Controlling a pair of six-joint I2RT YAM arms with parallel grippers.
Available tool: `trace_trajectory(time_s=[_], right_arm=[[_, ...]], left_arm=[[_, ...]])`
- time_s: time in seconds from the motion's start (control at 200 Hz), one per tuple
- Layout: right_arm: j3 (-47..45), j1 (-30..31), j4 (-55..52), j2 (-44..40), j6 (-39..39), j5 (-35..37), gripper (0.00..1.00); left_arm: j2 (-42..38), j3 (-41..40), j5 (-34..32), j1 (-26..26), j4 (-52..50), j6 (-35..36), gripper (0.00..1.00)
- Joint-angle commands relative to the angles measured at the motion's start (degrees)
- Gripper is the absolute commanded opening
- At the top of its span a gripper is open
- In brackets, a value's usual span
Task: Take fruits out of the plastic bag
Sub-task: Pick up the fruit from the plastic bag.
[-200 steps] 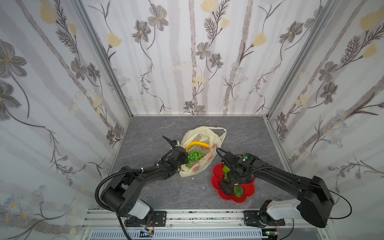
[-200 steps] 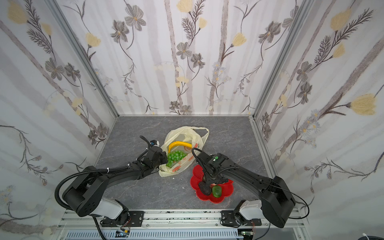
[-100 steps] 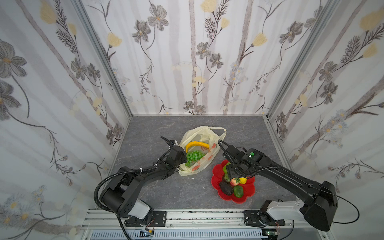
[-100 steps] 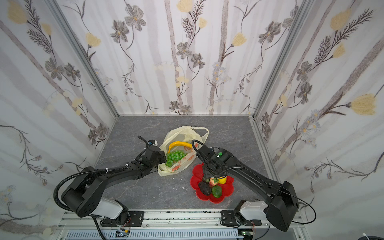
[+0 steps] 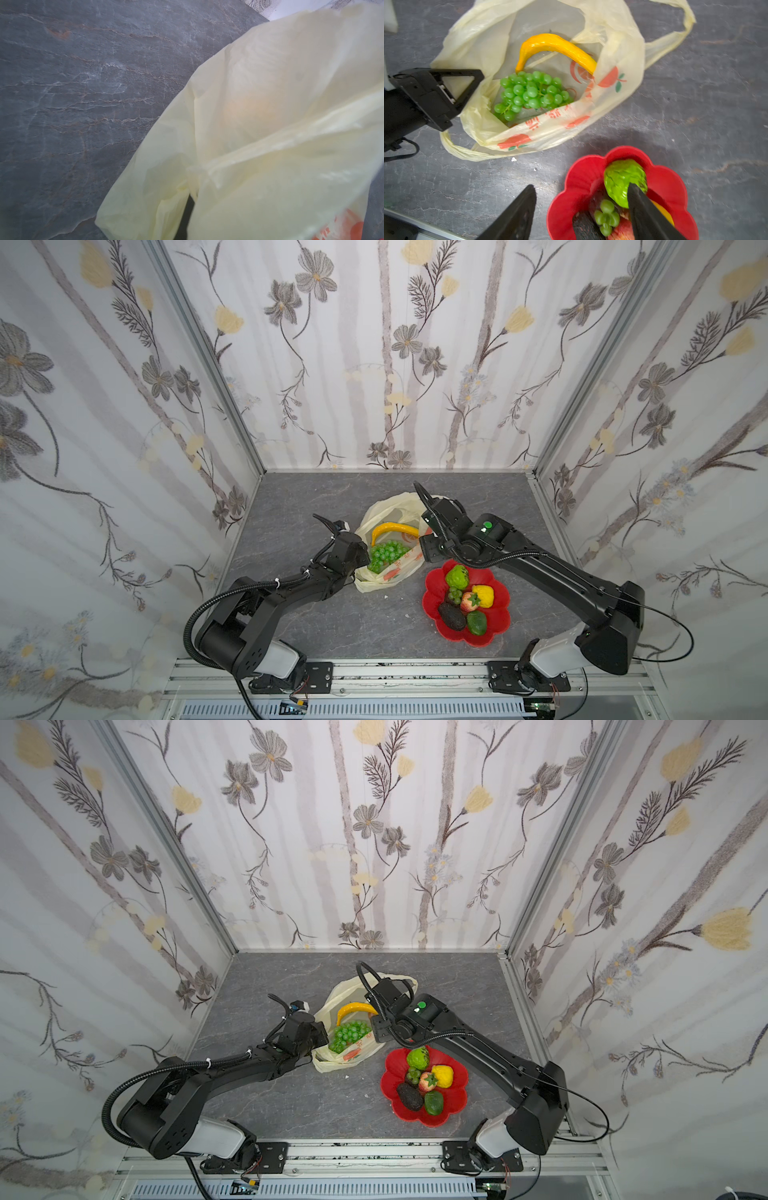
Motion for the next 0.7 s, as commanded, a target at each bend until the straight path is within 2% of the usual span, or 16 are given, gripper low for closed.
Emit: trace_trajectory(time_s=[0.0, 0.25, 0.27, 0.465, 0.694], right_arm=[[3.5, -0.1, 8.9, 5.2, -8.7, 0.2, 0.7], [14.1, -1.3, 11.8, 19.7, -23.1, -1.4, 0.68], [14.7, -3.2, 11.9, 20.6, -23.8, -1.6, 0.68], [18.6, -6.3, 12.0, 28.1, -29.5, -3.1, 0.65], [22.0, -9.6, 12.3, 33.0, -33.6, -6.8, 0.64]], left_arm=[[0.4, 0.5, 1.1, 0.6, 0.5, -1.0, 0.0], [1.3, 1.9, 2.3, 1.3, -1.0, -1.2, 0.0], [1.3, 2.0, 2.3, 1.4, -1.1, -1.2, 0.0], [1.7, 2.6, 2.2, 1.5, -1.9, -1.2, 0.0], [3.1, 4.0, 2.3, 1.9, -2.7, -0.7, 0.0]])
